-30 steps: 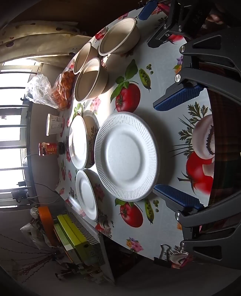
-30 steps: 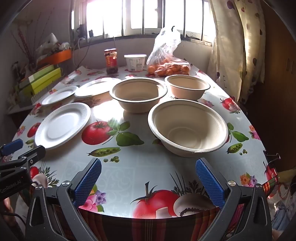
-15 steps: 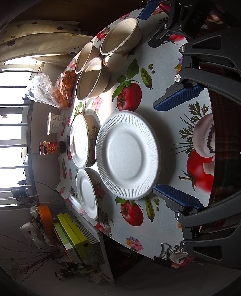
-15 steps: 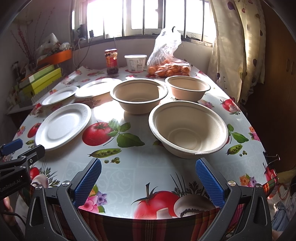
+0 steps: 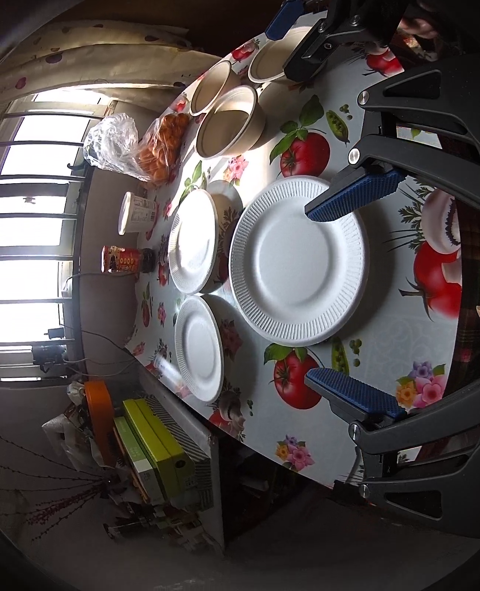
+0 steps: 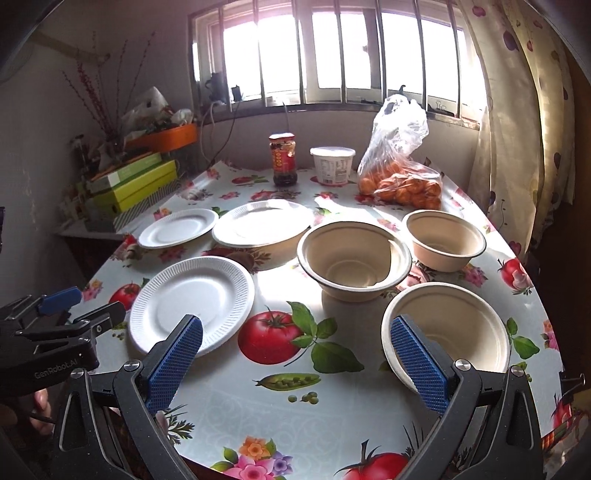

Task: Organize plates and bowls
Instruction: 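Move both grippers toward the white paper plates on the table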

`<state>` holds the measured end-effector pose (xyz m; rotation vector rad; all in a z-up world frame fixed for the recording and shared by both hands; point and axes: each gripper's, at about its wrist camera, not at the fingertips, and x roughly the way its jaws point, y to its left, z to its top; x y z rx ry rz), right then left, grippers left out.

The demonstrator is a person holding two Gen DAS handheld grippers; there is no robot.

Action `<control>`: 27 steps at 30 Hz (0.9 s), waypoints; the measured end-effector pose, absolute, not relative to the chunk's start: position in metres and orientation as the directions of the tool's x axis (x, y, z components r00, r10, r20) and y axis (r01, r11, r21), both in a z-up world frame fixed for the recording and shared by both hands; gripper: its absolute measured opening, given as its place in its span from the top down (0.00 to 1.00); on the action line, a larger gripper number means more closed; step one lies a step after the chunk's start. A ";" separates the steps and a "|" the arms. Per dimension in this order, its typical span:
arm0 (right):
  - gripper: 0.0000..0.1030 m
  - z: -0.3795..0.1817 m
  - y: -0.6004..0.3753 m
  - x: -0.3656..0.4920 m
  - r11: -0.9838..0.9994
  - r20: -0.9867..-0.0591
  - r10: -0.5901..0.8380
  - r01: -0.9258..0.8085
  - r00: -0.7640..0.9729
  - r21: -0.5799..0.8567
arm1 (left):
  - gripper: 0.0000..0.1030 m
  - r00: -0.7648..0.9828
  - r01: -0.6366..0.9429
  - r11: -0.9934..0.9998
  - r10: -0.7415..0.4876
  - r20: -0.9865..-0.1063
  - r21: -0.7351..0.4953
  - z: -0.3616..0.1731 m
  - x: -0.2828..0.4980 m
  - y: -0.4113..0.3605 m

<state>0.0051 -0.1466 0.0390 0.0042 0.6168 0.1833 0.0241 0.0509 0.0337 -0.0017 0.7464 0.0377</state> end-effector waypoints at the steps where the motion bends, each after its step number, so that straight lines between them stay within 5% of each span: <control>1: 0.00 0.042 -0.142 0.011 0.982 -0.575 0.180 -0.178 0.798 0.061 | 0.20 0.736 -0.036 0.999 0.033 -0.676 0.010 0.036 0.027 0.054; 13: 0.00 0.067 -0.087 0.076 0.944 -0.610 0.288 -0.326 0.739 0.051 | 0.20 0.723 -0.101 0.992 0.022 -0.691 -0.075 0.056 0.073 0.119; 27: 0.01 0.080 -0.033 0.169 0.902 -0.644 0.368 -0.427 0.671 0.070 | 0.21 0.750 -0.269 0.963 0.188 -0.635 -0.032 0.064 0.117 0.184</control>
